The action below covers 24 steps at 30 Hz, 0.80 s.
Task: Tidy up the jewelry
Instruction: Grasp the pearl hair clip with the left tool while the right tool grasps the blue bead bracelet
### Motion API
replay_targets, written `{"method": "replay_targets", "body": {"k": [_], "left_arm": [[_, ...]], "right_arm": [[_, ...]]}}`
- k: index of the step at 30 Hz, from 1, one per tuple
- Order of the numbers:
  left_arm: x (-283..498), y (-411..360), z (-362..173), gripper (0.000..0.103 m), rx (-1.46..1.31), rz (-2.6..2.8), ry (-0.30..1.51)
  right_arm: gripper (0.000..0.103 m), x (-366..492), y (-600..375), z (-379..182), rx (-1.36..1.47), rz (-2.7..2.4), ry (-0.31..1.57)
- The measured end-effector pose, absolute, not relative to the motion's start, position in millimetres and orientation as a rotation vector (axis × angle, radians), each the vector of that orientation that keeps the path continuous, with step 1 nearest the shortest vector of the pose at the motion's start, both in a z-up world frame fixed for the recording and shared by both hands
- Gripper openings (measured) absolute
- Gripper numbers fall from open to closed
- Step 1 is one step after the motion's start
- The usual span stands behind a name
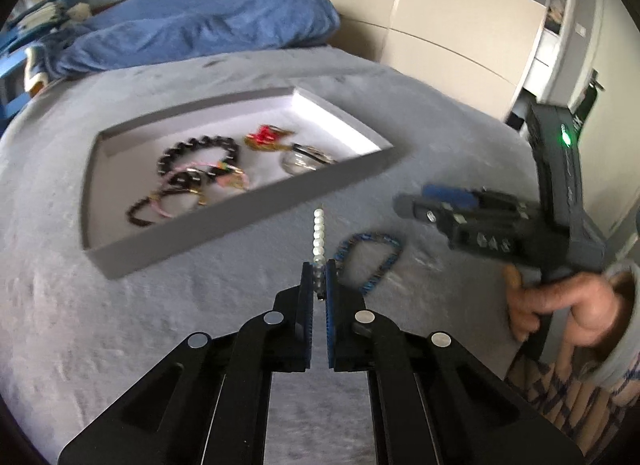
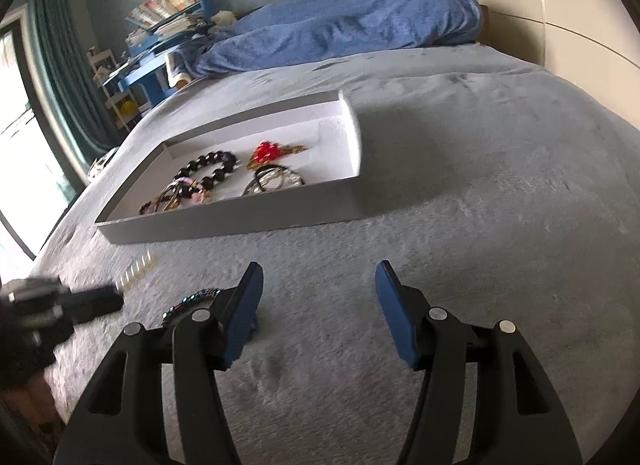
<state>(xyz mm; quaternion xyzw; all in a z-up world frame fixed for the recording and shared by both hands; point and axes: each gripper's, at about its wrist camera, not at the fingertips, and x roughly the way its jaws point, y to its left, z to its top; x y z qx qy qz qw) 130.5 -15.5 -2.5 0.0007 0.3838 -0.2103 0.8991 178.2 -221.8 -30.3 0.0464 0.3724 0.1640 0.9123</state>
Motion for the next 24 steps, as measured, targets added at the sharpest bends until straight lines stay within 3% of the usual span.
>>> {"method": "replay_targets", "body": {"k": [10, 17, 24], "left_arm": [[144, -1, -30, 0.006, 0.005, -0.299, 0.925], [148, -6, -32, 0.028, 0.032, -0.286, 0.909], [162, -14, -35, 0.030, 0.073, -0.284, 0.896]], "right_arm": [[0.058, 170, -190, -37, -0.013, 0.441, 0.805], [0.055, 167, -180, -41, -0.067, 0.462, 0.813], [0.048, 171, -177, -44, -0.078, 0.461, 0.822]]}}
